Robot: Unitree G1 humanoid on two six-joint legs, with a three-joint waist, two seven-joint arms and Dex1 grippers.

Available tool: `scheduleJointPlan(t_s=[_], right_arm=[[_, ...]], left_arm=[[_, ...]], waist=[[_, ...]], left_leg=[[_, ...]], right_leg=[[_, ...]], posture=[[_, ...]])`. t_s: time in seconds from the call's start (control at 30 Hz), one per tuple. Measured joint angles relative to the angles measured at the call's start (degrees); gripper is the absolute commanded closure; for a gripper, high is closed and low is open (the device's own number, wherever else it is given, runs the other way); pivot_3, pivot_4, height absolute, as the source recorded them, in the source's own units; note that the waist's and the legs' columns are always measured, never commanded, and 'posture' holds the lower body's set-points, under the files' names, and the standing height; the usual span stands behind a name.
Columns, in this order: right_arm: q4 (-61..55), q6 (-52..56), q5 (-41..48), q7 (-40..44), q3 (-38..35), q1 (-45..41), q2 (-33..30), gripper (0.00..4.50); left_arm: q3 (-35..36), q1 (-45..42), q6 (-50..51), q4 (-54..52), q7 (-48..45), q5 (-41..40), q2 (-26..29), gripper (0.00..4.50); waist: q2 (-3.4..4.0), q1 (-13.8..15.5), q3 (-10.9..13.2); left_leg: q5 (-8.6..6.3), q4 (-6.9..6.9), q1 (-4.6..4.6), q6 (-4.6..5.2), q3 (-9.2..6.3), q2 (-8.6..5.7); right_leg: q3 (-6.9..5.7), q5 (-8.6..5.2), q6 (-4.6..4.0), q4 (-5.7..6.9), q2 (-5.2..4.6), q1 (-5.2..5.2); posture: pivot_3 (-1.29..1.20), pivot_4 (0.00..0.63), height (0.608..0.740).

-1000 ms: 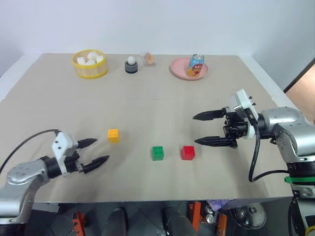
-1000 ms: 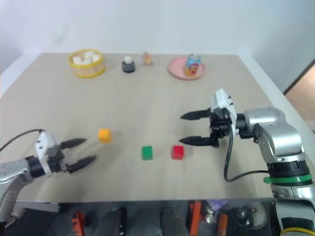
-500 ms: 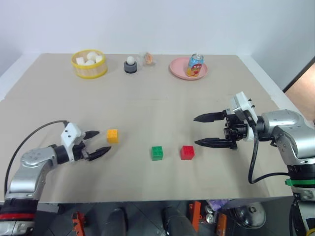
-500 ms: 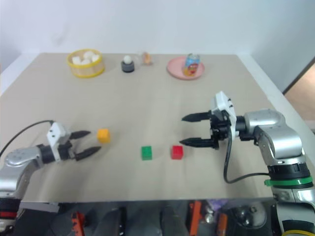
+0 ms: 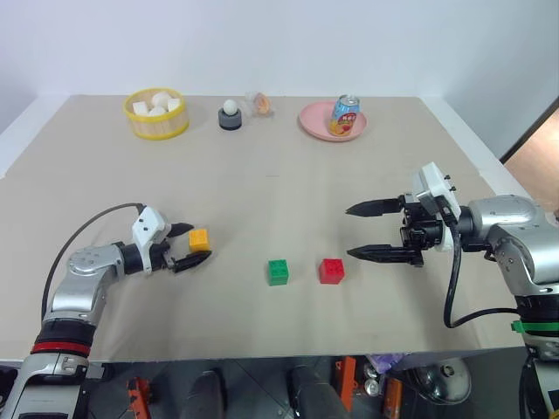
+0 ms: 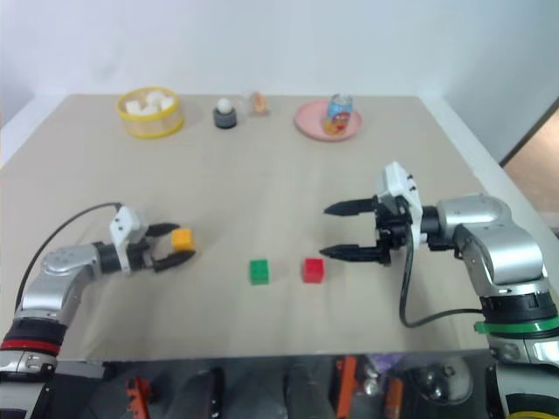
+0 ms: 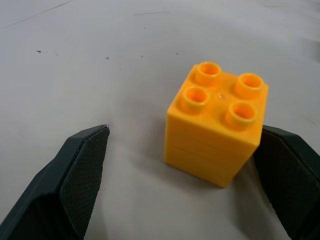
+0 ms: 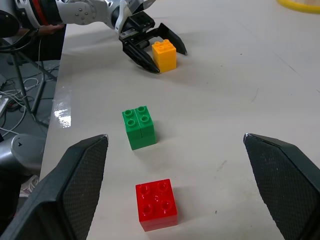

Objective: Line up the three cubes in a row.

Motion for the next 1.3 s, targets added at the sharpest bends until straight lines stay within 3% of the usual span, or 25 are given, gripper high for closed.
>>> scheduleJointPlan(t_s=[0.13,0.17,0.23,0.57,0.83,1.3], right_arm=[[0.0,0.0,0.0,0.0,0.0,0.0,0.0,0.0],[0.0,0.0,0.0,0.0,0.0,0.0,0.0,0.0],[0.3,-0.2,0.0,0.1,0.0,-0.1,0.0,0.0],[2.3,-1.4,-1.0,0.4,0.7,-2.2,0.3,0.0],[3.1,-2.1,-1.7,1.2,0.7,-2.7,0.4,0.0],[1.7,-1.3,-1.5,0.5,0.6,-1.8,0.3,0.0]], left_arm=[[0.0,0.1,0.2,-0.4,-1.6,-0.7,0.0,2.2],[0.0,0.1,0.3,-0.5,-1.9,-0.8,0.0,2.36],[0.0,0.1,1.3,-0.9,-2.4,-1.2,0.1,3.19],[0.0,0.1,3.6,-3.6,-4.9,-2.0,2.0,3.2],[-2.2,2.4,3.3,-12.7,-13.3,-5.0,2.3,3.2],[-8.2,0.2,-10.1,-2.6,-21.2,-0.3,1.4,3.2]], waist=[[0.0,0.0,0.0],[0.0,0.0,0.0],[0.0,0.0,0.0],[0.0,0.0,0.0],[0.01,0.0,0.0],[0.01,0.0,0.0]], left_leg=[[0.0,0.02,0.0,0.0,0.0,0.0],[0.0,0.02,0.0,0.0,0.0,0.0],[0.0,0.02,0.0,0.0,0.0,0.0],[0.0,0.02,0.0,0.0,-0.01,0.0],[0.0,0.01,0.0,0.0,-0.01,0.0],[0.01,0.08,-0.01,0.01,-0.01,0.0]], right_leg=[[0.0,0.01,0.01,0.0,0.0,0.01],[0.0,0.01,0.01,0.0,0.0,0.01],[0.0,0.01,0.01,0.01,0.0,0.01],[0.0,0.01,0.01,0.01,0.0,0.01],[0.0,-0.01,0.0,0.01,0.0,0.0],[0.02,0.01,0.0,0.02,0.0,0.02]], posture=[[0.0,0.15,0.74],[0.0,0.15,0.74],[0.0,0.15,0.74],[0.0,0.15,0.74],[0.0,0.15,0.74],[0.0,0.15,0.74]])
